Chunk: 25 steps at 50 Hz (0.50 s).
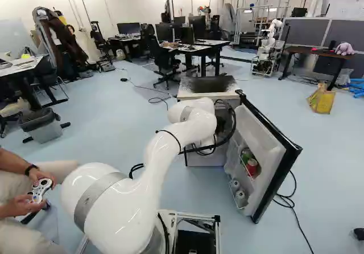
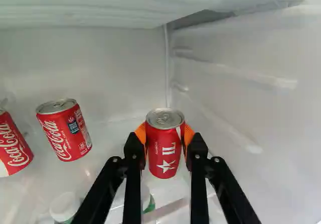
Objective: Grab a drink from the fridge
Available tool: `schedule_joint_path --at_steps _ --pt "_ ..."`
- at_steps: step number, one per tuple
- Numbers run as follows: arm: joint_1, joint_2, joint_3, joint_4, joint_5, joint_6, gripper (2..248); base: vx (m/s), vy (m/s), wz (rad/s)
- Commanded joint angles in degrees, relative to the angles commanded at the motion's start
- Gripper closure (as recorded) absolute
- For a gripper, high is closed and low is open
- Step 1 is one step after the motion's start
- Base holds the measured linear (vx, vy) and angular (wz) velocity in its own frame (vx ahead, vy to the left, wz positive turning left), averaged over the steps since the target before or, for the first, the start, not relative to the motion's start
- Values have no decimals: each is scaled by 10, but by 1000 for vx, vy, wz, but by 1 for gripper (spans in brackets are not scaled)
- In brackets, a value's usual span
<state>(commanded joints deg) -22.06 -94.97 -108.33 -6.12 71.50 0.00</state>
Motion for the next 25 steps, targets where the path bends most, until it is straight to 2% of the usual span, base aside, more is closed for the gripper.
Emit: schedule_joint_path --at_steps 25 --pt "-2 22 38 0 0 0 159 0 0 0"
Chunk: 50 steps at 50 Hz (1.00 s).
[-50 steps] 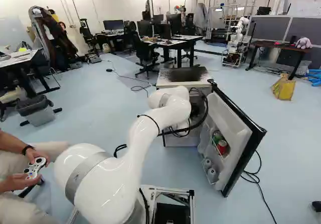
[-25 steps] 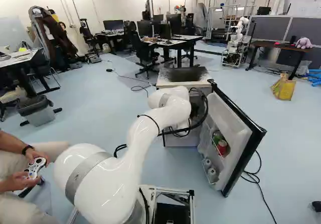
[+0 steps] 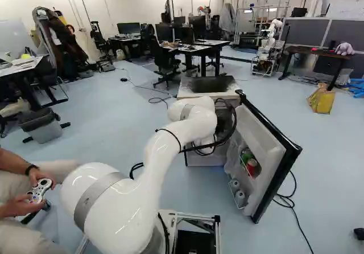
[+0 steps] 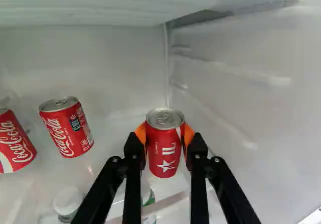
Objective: Grab a drink from the fridge
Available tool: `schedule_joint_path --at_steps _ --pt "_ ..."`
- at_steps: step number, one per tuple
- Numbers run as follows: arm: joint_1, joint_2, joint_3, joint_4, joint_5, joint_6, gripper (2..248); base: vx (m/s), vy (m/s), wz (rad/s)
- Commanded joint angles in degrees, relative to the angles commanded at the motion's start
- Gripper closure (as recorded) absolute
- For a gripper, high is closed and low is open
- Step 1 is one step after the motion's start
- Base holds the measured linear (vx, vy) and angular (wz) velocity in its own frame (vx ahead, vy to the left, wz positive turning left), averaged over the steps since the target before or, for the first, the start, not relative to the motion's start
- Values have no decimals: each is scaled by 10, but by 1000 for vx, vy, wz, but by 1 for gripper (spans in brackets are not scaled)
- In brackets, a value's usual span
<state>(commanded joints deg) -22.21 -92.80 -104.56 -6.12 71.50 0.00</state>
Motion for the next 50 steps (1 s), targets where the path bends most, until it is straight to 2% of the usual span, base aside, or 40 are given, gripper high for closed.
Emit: schedule_joint_path --at_steps 12,50 --pt "-1 28 45 0 0 0 159 0 0 0" --pt "-5 181 250 0 0 0 159 0 0 0"
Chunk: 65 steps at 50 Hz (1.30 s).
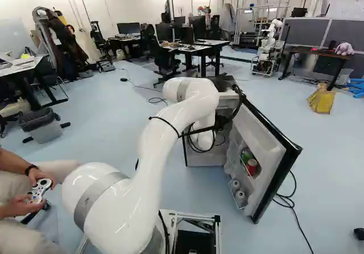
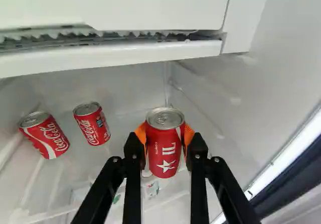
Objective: Grab a drink from the fridge
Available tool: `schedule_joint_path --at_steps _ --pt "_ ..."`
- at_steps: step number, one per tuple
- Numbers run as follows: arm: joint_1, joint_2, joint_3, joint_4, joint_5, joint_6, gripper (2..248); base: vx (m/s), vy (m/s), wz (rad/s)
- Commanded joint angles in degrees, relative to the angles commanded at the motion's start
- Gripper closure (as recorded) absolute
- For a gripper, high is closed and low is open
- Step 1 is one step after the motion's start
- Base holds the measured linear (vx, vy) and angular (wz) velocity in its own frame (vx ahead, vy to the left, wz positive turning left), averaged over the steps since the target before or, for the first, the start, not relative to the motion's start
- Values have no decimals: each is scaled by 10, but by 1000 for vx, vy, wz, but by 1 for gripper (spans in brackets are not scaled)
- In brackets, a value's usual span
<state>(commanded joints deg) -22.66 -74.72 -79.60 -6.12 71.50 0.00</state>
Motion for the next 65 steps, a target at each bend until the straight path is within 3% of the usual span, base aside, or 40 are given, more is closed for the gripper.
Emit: schedule_joint_path --at_steps 65 --pt "3 260 329 0 0 0 159 0 0 0"
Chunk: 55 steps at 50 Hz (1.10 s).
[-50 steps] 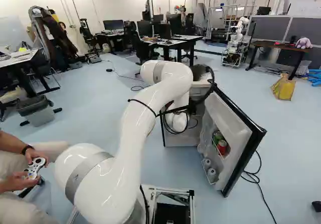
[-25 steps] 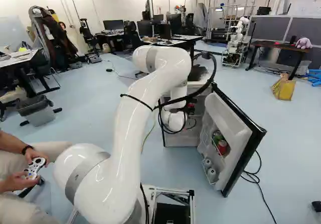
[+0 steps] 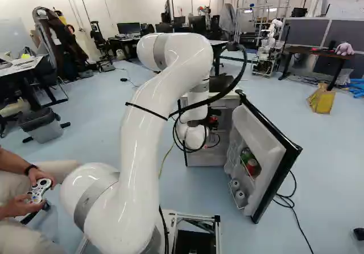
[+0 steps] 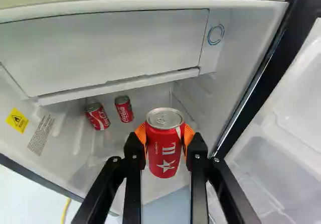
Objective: Grab a drink from the fridge
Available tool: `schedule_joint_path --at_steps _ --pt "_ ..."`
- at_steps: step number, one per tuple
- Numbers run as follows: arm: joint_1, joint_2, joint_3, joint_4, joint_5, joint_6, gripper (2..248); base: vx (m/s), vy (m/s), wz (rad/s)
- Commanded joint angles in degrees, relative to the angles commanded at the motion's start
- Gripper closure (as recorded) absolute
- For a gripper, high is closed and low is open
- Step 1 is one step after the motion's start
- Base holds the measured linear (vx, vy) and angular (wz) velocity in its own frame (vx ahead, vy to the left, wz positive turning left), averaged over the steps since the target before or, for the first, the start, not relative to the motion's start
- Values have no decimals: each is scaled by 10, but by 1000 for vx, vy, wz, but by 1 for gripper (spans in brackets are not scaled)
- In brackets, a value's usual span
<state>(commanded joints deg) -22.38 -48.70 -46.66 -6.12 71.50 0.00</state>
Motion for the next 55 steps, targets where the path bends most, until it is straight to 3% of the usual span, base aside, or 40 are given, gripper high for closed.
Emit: schedule_joint_path --at_steps 37,55 --pt "9 143 154 0 0 0 159 0 0 0" --pt "14 196 196 0 0 0 159 0 0 0"
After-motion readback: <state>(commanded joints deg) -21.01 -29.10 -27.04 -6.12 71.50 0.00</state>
